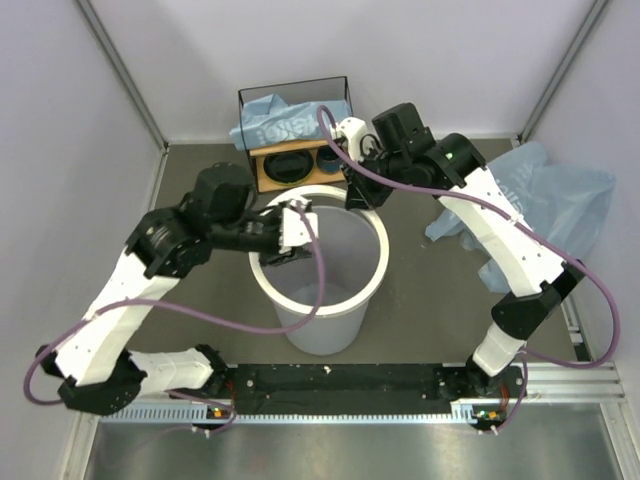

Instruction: Put the trash bags into the trash bin

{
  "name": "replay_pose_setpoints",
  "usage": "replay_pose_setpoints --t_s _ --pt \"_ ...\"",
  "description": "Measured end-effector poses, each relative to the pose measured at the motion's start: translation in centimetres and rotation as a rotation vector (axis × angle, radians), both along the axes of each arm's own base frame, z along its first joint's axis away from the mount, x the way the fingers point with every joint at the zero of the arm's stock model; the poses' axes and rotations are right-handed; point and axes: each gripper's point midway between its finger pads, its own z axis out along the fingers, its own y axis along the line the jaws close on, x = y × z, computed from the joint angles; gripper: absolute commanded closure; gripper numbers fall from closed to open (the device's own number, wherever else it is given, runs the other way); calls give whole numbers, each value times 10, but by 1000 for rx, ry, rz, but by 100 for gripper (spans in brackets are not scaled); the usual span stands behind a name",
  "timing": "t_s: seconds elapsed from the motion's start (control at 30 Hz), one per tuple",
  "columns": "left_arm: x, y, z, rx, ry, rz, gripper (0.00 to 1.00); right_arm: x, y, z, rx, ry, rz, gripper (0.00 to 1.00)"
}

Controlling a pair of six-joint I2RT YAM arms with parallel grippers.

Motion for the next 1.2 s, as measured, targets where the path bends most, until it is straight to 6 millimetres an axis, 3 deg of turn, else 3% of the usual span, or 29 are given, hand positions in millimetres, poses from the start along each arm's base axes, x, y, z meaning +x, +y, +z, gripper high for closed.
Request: replay_pose_setpoints --t_s 0.07,0.2,0.3,0.43,0.53,0.73,0.9,1.2 --pt "10 -11 -6 40 -23 -18 69 -4 4 0 0 0 13 100" --pt "25 -24 -56 223 -38 -62 83 -6 5 0 -3 -1 18 100" --pt "34 -15 -106 388 -16 -66 89 -7 3 3 -1 -8 16 100" --pt "45 2 -153 570 15 -39 95 -8 -1 10 5 -31 4 100" --pt "57 8 -174 675 37 8 100 -10 -7 19 13 -57 -8 100" --pt "66 14 -215 838 118 61 100 -12 -13 26 13 -86 -14 100" --pt "63 18 -237 901 187 86 100 -14 -17 22 -6 -82 -14 100" --pt "50 45 -301 1090 272 87 100 -17 -21 18 -27 -73 -11 100"
